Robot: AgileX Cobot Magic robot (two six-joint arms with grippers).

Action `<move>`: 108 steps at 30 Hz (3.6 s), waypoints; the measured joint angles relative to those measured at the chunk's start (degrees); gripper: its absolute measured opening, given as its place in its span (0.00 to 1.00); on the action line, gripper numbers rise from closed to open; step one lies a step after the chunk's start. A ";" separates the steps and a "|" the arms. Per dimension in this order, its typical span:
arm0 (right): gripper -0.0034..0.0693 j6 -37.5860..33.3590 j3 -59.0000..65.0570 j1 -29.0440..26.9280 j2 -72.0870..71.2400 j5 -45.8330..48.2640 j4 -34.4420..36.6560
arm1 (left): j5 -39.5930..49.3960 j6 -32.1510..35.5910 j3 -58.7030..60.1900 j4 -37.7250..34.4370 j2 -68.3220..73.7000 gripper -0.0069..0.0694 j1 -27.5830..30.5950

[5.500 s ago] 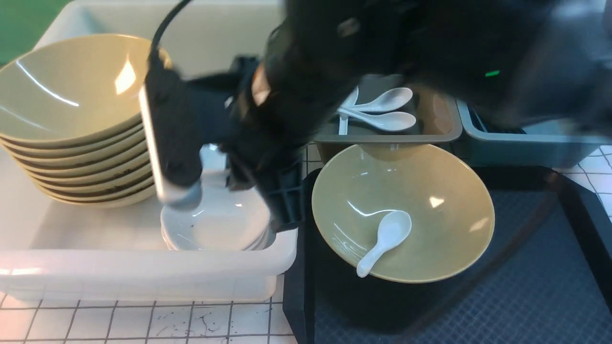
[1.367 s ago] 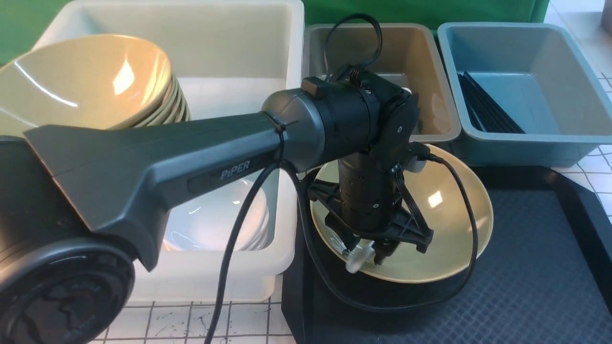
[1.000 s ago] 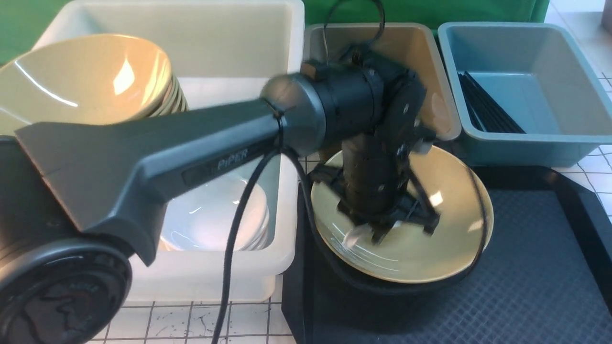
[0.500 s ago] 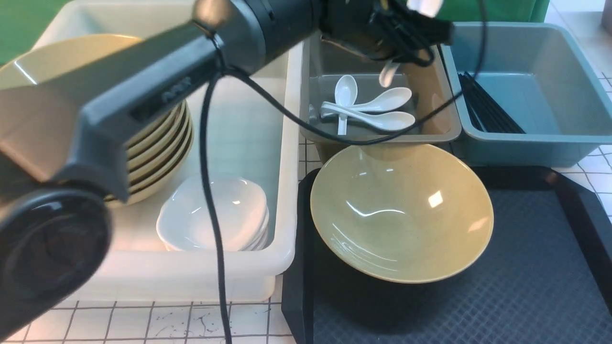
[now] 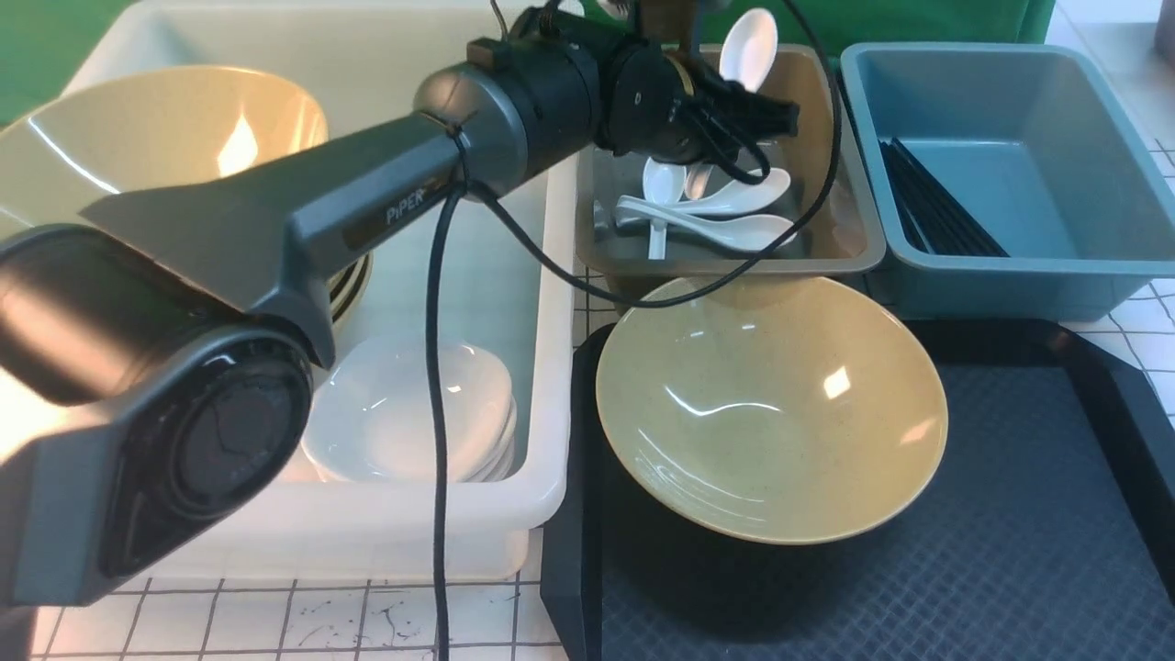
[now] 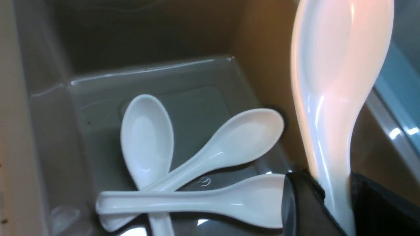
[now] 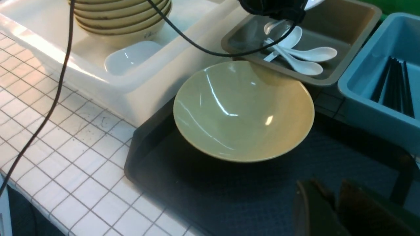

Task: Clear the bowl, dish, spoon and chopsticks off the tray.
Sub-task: Use the left arm to put the soup spoon into the small storage box in the middle, then use the left arm to grab the yellow noodle bowl on the left, then use the left arm to put the noodle bowl into the large storage box on the left

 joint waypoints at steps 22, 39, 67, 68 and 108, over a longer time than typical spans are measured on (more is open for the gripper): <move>0.23 -2.64 -8.05 0.00 -0.30 6.37 0.05 | 26.09 -0.91 0.00 -4.04 -17.41 0.40 -5.04; 0.24 -6.06 -8.05 0.00 -1.43 6.62 -0.02 | 36.22 8.68 13.74 -5.24 -16.81 0.28 -24.78; 0.25 -8.90 -8.05 0.00 -1.43 6.62 0.00 | 34.19 7.13 11.51 1.40 -13.02 0.11 -28.49; 0.25 -8.90 -8.05 0.00 -1.43 6.62 0.00 | 34.19 7.23 11.51 0.98 -14.40 0.11 -29.26; 0.27 -11.96 -8.00 0.00 14.01 -11.24 -0.01 | 44.68 17.15 11.80 27.03 -27.69 0.11 13.84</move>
